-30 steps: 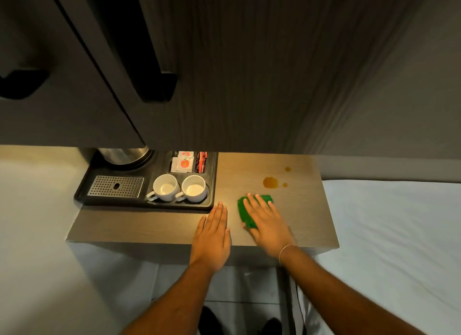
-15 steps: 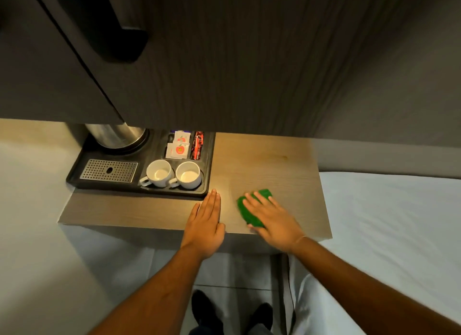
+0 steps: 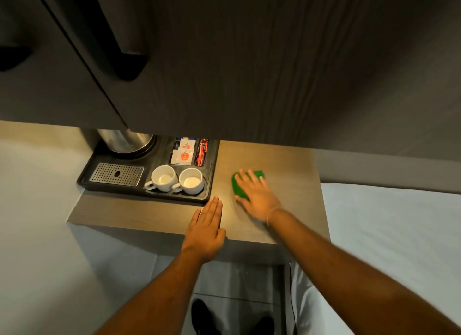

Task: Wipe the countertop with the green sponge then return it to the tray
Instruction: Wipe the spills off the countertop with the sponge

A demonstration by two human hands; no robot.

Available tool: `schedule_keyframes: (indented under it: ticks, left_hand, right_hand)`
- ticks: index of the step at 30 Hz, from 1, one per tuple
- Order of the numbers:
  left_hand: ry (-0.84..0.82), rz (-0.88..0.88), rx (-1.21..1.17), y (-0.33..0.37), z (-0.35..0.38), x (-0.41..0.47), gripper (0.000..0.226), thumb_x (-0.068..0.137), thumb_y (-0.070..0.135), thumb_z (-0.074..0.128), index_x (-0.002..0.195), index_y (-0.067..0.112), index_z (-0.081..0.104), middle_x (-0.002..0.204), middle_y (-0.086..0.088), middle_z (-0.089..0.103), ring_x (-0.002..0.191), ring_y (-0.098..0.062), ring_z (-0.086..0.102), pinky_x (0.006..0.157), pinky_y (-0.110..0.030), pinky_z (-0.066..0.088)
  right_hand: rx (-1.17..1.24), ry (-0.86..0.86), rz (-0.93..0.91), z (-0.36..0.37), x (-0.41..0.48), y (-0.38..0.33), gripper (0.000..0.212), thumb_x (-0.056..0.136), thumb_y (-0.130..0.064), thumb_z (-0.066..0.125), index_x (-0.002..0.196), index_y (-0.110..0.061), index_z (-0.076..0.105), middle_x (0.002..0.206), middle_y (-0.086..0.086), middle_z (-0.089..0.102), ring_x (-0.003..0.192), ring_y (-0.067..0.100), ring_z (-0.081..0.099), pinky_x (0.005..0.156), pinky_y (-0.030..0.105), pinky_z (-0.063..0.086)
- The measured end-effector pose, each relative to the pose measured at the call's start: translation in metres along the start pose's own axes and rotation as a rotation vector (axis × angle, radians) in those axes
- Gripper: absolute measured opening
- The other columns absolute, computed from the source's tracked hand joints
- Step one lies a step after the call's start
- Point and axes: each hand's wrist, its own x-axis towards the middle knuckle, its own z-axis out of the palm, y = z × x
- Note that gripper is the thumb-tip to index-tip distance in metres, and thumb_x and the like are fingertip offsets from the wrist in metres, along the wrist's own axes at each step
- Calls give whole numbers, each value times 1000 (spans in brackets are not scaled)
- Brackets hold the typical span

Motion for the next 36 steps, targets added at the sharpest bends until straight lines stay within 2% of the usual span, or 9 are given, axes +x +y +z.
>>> schedule_keyframes:
  ticks: [3,7,11,15,17,22,26,31,36]
  left_hand:
    - [-19,-9,27,5,-6,0,82,102,41,28,172,20,-8,181,1,-16,167,-14,-14,136,-44,-4]
    - [-65,-21,41,12,-18,-3,79,108,36,33,171,18,-11,181,-1,-18,167,-15,-15,136,-45,-3]
    - [-84,-34,36,17,-26,-6,77,110,36,31,171,18,-12,181,-1,-19,166,-15,-17,136,-45,-5]
    - [-82,-43,10,19,-26,-9,75,111,36,32,172,18,-10,181,0,-18,167,-15,-15,136,-46,-4]
    - [-64,-38,0,18,-24,-8,76,111,35,33,172,19,-9,182,0,-16,167,-14,-14,136,-46,-3]
    - [-42,-51,11,14,-15,-5,76,110,37,34,172,20,-8,182,2,-15,166,-12,-15,136,-45,-4]
    - [-47,-40,15,11,-11,-2,77,110,38,32,172,20,-10,182,2,-16,166,-13,-15,136,-45,-4]
    - [-35,-9,31,5,-7,-1,77,110,40,29,171,20,-13,181,1,-19,167,-15,-16,136,-45,-5]
    - [-17,6,37,0,3,2,79,102,45,19,171,21,-13,181,2,-19,166,-15,-17,133,-42,-10]
  right_hand:
    - [-58,-43,-100,32,-52,-1,76,110,-57,39,173,-28,8,182,-3,4,168,23,-1,137,53,7]
    - [-67,-13,-11,32,-88,32,71,112,-56,34,173,-30,8,181,-7,2,168,19,-1,136,53,10]
    - [-26,131,289,3,-75,51,65,115,-46,33,173,-25,10,182,0,4,168,25,1,137,52,5]
    - [101,146,564,-8,-46,23,69,116,-41,34,173,-15,4,182,7,-1,168,32,-2,136,54,7]
    - [112,132,476,-2,-32,-5,73,115,-39,40,173,-14,3,182,7,0,168,32,-1,136,55,9]
    - [-60,25,-24,49,-50,-44,80,110,-40,49,173,-19,4,182,1,3,168,26,1,136,55,12]
    - [-78,26,-102,73,-105,-3,76,110,-46,42,173,-25,5,181,-5,3,168,20,-1,136,53,13]
    - [25,112,206,42,-116,64,71,113,-43,45,172,-25,10,180,-5,6,167,22,3,135,56,15]
    - [62,211,521,-25,-21,89,67,116,-43,31,173,-14,10,182,8,9,168,32,4,136,53,8]
